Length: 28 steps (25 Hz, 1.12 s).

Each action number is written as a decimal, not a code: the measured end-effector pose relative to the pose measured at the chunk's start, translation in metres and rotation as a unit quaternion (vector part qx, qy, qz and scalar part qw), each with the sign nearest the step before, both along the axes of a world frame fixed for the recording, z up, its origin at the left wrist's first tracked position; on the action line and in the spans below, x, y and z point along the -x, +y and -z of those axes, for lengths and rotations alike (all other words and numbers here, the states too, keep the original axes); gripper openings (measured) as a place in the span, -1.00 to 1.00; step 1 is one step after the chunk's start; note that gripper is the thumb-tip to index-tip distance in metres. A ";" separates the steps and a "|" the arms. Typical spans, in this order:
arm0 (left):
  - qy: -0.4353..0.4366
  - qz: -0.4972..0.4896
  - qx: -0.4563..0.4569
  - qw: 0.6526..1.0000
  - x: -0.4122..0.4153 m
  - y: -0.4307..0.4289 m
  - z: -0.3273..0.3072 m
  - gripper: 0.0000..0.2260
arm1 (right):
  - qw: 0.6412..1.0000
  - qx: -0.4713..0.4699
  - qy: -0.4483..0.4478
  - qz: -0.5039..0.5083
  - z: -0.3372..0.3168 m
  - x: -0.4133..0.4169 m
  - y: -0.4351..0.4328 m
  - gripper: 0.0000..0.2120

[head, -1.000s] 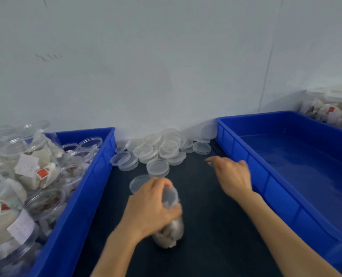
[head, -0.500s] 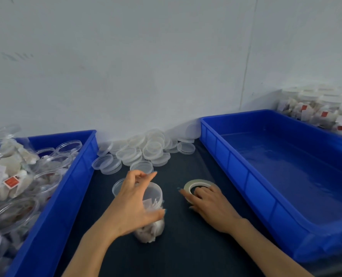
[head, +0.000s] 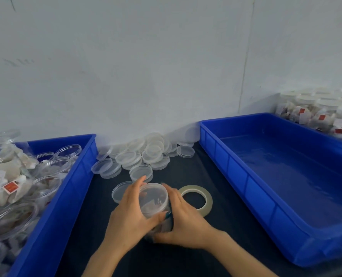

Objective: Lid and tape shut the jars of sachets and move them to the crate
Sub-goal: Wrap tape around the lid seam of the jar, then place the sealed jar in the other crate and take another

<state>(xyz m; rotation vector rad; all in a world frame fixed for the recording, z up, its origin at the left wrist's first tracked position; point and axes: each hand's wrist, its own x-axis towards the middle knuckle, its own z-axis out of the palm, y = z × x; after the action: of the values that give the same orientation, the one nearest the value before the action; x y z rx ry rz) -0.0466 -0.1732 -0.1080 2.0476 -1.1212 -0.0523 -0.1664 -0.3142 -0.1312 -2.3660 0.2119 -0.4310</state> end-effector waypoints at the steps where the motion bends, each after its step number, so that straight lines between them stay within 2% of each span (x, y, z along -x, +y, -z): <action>1: 0.005 -0.005 0.021 1.000 0.005 -0.001 0.002 -0.11 | 0.999 -0.021 -0.023 0.027 -0.002 -0.001 0.006 0.06; 4: 0.062 0.050 0.094 0.992 0.015 -0.003 0.009 -0.19 | 0.992 -0.015 -0.097 0.084 -0.014 0.006 0.007 -0.09; 6: 0.112 0.096 0.123 0.981 0.015 -0.002 0.009 -0.22 | 0.974 -0.045 -0.168 0.147 -0.035 0.016 -0.003 -0.15; 7: 0.113 0.103 0.122 0.981 0.014 -0.002 0.010 -0.27 | 0.950 -0.068 -0.226 0.205 -0.048 0.022 -0.013 -0.16; 9: 0.088 0.096 0.105 0.986 0.011 -0.001 0.013 -0.42 | 0.872 -0.059 -0.350 0.337 -0.075 0.040 -0.044 -0.15; 11: 0.082 0.092 0.093 0.988 0.009 0.001 0.021 -0.56 | 0.798 -0.012 -0.378 0.469 -0.096 0.061 -0.077 -0.09; 13: 0.084 0.096 0.092 0.988 0.012 0.000 0.028 -0.65 | 0.761 0.001 -0.304 0.573 -0.102 0.081 -0.107 -0.07; 15: 0.078 0.106 0.085 0.988 0.016 -0.003 0.034 -0.70 | 0.772 -0.024 -0.158 0.615 -0.097 0.095 -0.125 -0.07; 18: 0.068 0.119 0.064 0.988 0.017 -0.005 0.040 -0.76 | 0.793 -0.112 0.009 0.598 -0.085 0.107 -0.137 -0.08; 21: 0.064 0.128 0.010 0.990 0.013 -0.001 0.046 -0.79 | 0.794 -0.166 0.063 0.581 -0.076 0.112 -0.141 -0.09; 28: 0.024 0.102 -0.061 0.993 0.005 0.019 0.057 -0.78 | 0.779 -0.220 0.083 0.581 -0.067 0.110 -0.152 -0.11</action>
<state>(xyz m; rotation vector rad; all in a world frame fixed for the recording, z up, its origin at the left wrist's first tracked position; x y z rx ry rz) -0.0521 -0.1539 -0.1648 2.0180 -1.3231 -0.2757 -0.2760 -0.4666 -0.0639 -1.5386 1.6959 -0.6208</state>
